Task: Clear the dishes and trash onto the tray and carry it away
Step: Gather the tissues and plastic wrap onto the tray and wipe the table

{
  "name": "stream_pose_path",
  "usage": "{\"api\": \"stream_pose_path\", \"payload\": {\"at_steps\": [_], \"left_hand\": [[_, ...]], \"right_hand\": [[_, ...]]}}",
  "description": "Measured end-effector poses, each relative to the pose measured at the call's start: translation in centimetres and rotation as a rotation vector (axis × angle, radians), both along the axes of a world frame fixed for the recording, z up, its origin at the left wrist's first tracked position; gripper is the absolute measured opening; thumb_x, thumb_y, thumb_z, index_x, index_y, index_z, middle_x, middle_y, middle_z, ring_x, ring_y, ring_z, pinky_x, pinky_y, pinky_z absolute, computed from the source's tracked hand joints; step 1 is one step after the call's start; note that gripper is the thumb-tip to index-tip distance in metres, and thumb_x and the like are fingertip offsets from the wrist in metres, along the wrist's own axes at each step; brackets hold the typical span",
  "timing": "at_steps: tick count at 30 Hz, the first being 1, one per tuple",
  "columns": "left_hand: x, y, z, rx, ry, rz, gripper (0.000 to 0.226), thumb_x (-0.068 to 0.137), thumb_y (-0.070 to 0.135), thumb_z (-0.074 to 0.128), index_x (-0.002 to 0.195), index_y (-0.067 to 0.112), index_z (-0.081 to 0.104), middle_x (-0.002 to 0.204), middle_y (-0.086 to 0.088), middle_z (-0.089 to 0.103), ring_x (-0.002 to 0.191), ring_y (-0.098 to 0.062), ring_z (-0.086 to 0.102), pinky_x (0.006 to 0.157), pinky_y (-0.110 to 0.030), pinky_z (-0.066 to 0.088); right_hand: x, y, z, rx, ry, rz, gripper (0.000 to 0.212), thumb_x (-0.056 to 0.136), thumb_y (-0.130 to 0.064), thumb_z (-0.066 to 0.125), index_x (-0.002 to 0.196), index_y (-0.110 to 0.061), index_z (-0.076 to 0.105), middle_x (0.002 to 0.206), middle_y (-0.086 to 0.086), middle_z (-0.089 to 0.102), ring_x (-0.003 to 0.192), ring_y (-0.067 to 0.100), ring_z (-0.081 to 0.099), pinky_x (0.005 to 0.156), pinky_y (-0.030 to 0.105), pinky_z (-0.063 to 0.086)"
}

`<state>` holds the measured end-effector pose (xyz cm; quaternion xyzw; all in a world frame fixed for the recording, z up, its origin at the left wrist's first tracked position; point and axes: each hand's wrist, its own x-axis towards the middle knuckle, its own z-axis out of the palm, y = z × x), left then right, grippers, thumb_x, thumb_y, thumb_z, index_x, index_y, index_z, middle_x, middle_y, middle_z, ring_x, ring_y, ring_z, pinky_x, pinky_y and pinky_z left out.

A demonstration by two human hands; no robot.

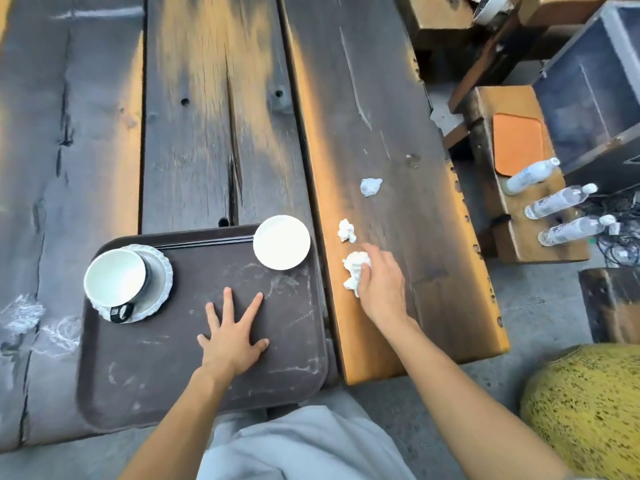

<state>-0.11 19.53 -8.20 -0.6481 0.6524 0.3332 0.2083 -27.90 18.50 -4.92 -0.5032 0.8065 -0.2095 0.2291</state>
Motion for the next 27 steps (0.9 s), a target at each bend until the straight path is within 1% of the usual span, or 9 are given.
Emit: {"api": "stream_pose_path", "payload": {"at_steps": [2,5,9,12,16,20,23,25,27], "left_hand": [[-0.2,-0.1,0.1,0.004,0.002,0.010,0.088,0.090,0.051,0.061,0.149,0.059,-0.004,0.160,0.005,-0.033,0.149,-0.039,-0.020,0.112,-0.070,0.020],[-0.3,-0.3,0.3,0.015,0.008,0.031,0.088,0.090,0.048,0.062,0.149,0.060,-0.002,0.160,0.007,-0.033,0.149,-0.038,-0.020,0.112,-0.070,0.020],[-0.4,-0.2,0.2,0.018,0.008,0.055,0.089,0.088,0.047,0.064,0.148,0.062,0.000,0.159,0.009,-0.034,0.149,-0.036,-0.021,0.111,-0.070,0.021],[-0.5,-0.4,0.1,0.019,0.008,0.070,0.090,0.087,0.046,0.065,0.148,0.062,0.000,0.159,0.009,-0.035,0.148,-0.036,-0.022,0.111,-0.070,0.020],[-0.7,-0.5,0.0,0.023,0.003,0.078,0.091,0.086,0.045,0.066,0.148,0.062,0.001,0.158,0.010,-0.036,0.148,-0.036,-0.023,0.110,-0.070,0.020],[-0.7,-0.5,0.1,0.034,-0.008,0.074,0.091,0.087,0.044,0.066,0.147,0.062,0.000,0.158,0.010,-0.036,0.148,-0.036,-0.022,0.110,-0.069,0.023],[-0.7,-0.6,0.0,0.032,-0.005,0.077,0.091,0.087,0.043,0.066,0.148,0.061,0.000,0.158,0.011,-0.035,0.148,-0.035,-0.022,0.110,-0.069,0.024],[-0.6,-0.6,0.1,0.031,-0.004,0.074,0.090,0.088,0.040,0.065,0.148,0.061,0.001,0.158,0.011,-0.035,0.149,-0.034,-0.022,0.110,-0.069,0.025],[-0.4,-0.7,0.0,0.029,-0.002,0.072,0.089,0.089,0.038,0.065,0.148,0.062,0.002,0.159,0.011,-0.034,0.149,-0.034,-0.021,0.110,-0.069,0.026]], "right_hand": [[0.1,-0.6,-1.3,0.083,0.019,0.097,0.038,0.096,-0.010,0.052,0.132,-0.017,0.060,0.127,0.006,0.057,0.112,0.026,0.053,0.094,0.033,0.045],[0.4,-0.3,-3.0,0.202,0.091,0.212,0.033,0.098,-0.019,0.053,0.129,-0.014,0.064,0.136,0.006,0.057,0.120,0.027,0.050,0.098,0.037,0.046],[-0.2,1.3,-3.8,0.273,0.068,0.256,0.047,0.095,-0.025,0.062,0.140,-0.014,0.054,0.145,0.005,0.049,0.127,0.026,0.048,0.105,0.035,0.040],[-1.1,2.2,-4.1,0.234,0.034,0.306,0.041,0.092,-0.011,0.064,0.133,-0.012,0.061,0.134,0.007,0.057,0.119,0.027,0.056,0.102,0.027,0.040],[-2.2,-1.1,-2.7,0.116,-0.048,0.171,0.033,0.090,-0.003,0.065,0.123,-0.008,0.069,0.122,0.011,0.065,0.110,0.027,0.062,0.097,0.017,0.031],[-2.1,-7.4,-1.9,-0.067,-0.017,0.125,0.036,0.090,-0.001,0.062,0.125,-0.007,0.067,0.132,0.014,0.058,0.107,0.034,0.061,0.091,0.024,0.040],[-2.3,-10.7,-3.0,0.061,0.009,0.201,0.041,0.095,-0.011,0.053,0.136,-0.014,0.057,0.143,0.010,0.048,0.118,0.036,0.055,0.094,0.037,0.047],[-2.2,-11.1,-4.0,0.139,0.116,0.339,0.035,0.095,-0.014,0.055,0.130,-0.014,0.059,0.144,0.013,0.045,0.118,0.040,0.053,0.094,0.042,0.048],[-2.2,-10.3,-4.8,0.174,0.148,0.391,0.030,0.093,-0.017,0.061,0.123,-0.015,0.061,0.134,0.012,0.050,0.109,0.038,0.055,0.089,0.040,0.048]]}}
